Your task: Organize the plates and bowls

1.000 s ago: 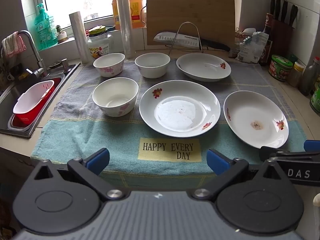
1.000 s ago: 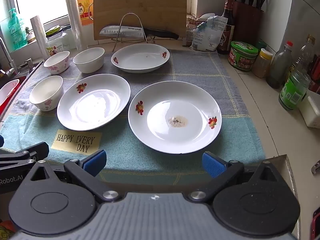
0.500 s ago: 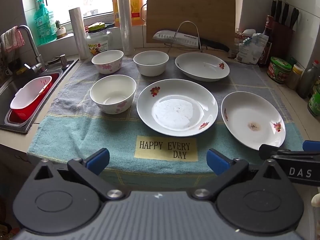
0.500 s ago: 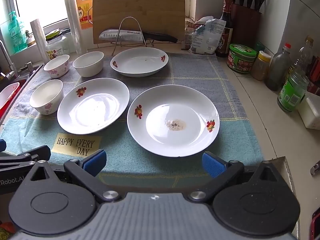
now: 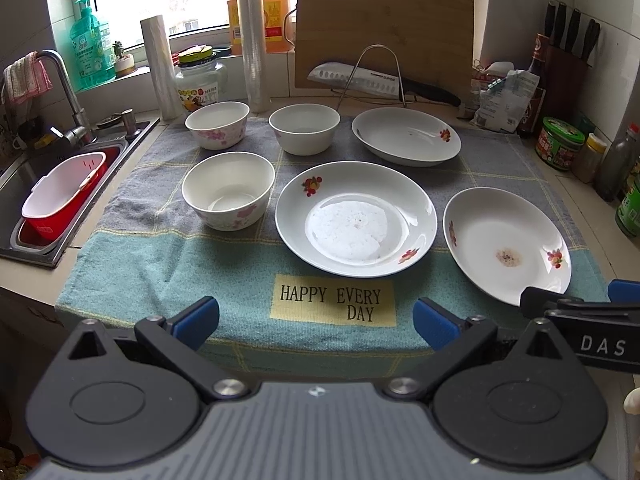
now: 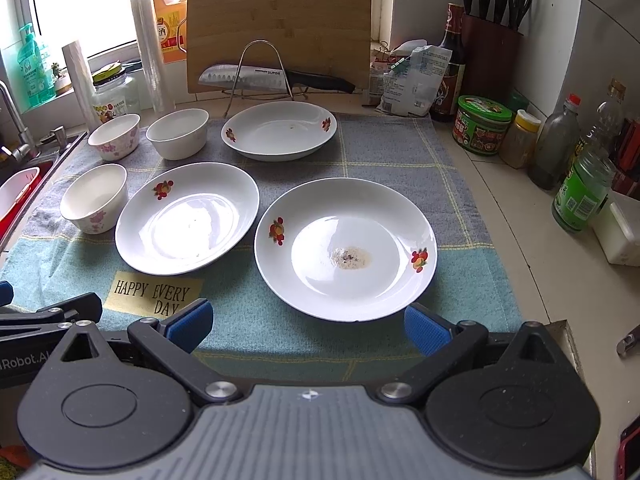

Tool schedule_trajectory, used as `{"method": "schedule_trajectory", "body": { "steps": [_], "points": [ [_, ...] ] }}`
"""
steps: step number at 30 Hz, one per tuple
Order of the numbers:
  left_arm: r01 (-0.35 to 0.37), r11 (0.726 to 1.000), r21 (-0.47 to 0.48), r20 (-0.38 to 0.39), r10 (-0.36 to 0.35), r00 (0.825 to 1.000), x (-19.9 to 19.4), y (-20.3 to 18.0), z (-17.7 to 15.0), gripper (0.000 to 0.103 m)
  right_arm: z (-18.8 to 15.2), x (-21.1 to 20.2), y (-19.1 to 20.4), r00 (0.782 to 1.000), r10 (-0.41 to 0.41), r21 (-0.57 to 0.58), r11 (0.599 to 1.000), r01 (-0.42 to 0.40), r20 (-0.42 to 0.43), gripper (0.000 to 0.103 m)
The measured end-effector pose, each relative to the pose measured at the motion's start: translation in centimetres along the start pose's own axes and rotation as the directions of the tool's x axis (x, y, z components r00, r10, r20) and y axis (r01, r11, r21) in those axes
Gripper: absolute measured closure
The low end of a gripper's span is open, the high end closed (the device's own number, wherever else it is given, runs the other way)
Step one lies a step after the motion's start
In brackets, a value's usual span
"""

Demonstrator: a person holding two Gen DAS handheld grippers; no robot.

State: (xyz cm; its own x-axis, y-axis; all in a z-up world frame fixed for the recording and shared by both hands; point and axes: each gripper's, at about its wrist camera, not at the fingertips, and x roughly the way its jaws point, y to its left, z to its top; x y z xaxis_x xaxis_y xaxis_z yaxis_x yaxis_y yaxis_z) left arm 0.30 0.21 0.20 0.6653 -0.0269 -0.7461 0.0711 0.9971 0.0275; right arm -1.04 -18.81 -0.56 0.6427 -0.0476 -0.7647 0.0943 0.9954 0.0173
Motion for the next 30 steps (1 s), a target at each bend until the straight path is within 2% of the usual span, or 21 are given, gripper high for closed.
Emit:
{"method": "schedule_trajectory", "body": {
  "steps": [30],
  "points": [
    [-0.006,1.000,0.004,0.002,0.006,1.000,-0.26,0.10,0.44,0.001,0.37,-0.07,-0.03,1.000,-0.004,-0.006,1.000,0.004,0.005,0.000]
  ]
}}
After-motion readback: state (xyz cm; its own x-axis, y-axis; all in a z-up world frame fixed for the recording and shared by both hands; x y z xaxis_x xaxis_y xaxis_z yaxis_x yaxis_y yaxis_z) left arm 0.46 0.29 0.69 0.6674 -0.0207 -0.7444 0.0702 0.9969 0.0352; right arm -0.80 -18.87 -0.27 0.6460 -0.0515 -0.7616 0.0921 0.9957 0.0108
